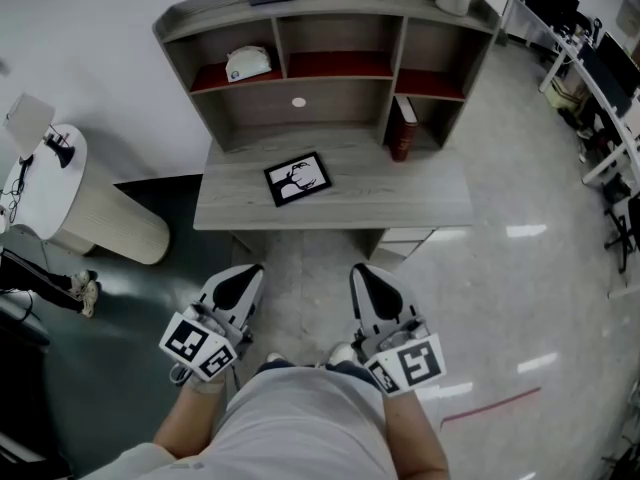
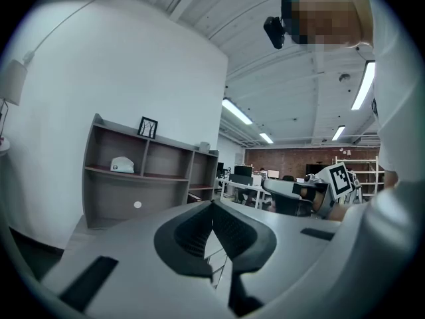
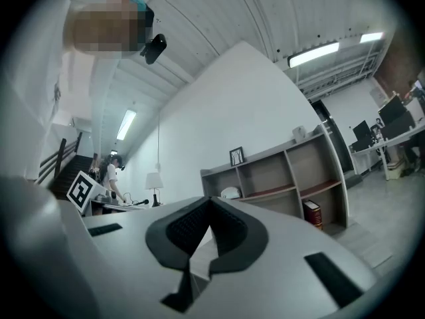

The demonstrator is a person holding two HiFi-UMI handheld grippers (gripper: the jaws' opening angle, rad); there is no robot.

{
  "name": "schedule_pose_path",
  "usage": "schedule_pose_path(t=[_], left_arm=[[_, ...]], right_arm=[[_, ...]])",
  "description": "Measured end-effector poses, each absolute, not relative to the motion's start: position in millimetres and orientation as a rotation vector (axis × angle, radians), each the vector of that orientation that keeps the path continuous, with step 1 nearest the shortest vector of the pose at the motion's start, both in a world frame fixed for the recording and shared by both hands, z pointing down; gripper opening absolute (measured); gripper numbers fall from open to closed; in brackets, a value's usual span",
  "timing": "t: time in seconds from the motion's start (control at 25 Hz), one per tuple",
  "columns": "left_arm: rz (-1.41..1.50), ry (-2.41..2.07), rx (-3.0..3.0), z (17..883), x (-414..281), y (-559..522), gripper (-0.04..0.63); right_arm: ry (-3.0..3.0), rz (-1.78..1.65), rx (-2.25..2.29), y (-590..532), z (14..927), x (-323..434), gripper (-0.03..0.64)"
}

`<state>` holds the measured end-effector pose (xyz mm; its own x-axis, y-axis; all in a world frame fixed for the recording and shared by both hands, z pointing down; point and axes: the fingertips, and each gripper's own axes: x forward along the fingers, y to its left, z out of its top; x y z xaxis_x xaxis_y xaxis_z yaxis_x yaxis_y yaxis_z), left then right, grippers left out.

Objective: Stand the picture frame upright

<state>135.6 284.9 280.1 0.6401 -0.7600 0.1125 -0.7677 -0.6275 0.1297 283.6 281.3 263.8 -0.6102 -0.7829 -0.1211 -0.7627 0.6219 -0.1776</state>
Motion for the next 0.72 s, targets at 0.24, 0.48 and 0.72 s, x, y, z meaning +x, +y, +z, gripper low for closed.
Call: schedule_pose_path(t=[0.24,0.48,0.72], left_arm=[[0.1,-1.242,2.699,283.6,180.2,276.2,0.015],[0.119,-1.224,2.728,282.1,206.8,265.9,0.015],[0.126,-1.193,2.732,291.3,211.5,250.4,0.015]], right_arm=[[2.582,-0.178,-1.267,276.8,264.8,328.5,0.018],[2.643,-0.16,-1.256,276.5,275.2,341.1,0.018],[2.619,-0.19,-1.302,260.8,285.9,347.8,0.017]])
